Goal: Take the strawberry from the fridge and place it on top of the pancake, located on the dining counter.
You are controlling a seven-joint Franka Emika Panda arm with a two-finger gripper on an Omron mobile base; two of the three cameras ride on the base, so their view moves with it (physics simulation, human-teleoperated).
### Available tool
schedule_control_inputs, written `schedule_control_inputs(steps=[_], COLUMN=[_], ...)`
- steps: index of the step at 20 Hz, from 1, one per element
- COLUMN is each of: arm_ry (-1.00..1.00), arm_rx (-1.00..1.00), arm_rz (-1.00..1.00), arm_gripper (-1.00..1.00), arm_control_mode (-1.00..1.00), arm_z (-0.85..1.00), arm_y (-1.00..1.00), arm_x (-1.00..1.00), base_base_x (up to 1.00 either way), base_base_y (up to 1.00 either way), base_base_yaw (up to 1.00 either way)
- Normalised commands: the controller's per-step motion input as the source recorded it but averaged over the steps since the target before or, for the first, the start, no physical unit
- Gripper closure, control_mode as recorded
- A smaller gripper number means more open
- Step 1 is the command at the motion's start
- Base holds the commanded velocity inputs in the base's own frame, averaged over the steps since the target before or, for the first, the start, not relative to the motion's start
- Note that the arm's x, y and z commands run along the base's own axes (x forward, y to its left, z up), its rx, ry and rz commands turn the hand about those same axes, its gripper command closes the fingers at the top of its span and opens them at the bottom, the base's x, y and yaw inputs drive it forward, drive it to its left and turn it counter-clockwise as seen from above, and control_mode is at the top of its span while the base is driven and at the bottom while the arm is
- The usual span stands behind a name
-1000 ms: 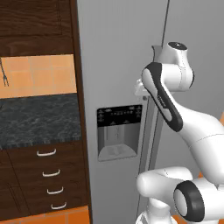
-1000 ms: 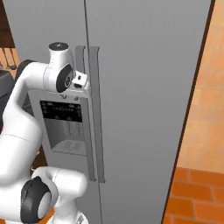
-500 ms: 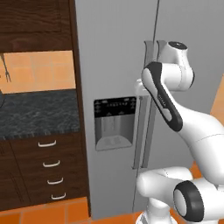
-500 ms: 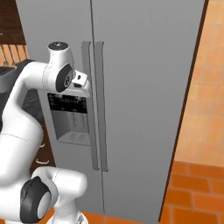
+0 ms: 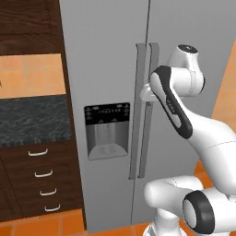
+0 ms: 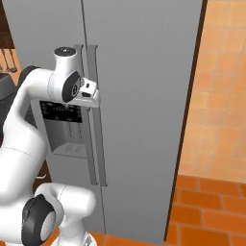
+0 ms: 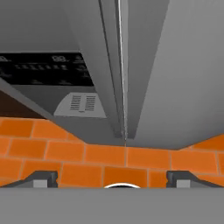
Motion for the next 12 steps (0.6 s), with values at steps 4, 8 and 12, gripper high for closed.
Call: schedule_control_inputs(steps=[4,8,12], arm_ry=[0.0,0.0,-0.17], arm_rx=[0.0,0.0,0.0], arm_rz=[0.0,0.0,-0.06], arm_gripper=[-1.0,-1.0,-1.0], arm_control_mode=[1.0,1.0,-1.0], arm_z=[0.0,0.0,0.0], arm_y=[0.0,0.0,-0.02], arm_x=[0.0,0.0,0.0], base_base_x=[-0.66,-0.46,-0.01], base_base_y=[0.08,0.0,0.0], base_base_yaw=[0.0,0.0,0.0])
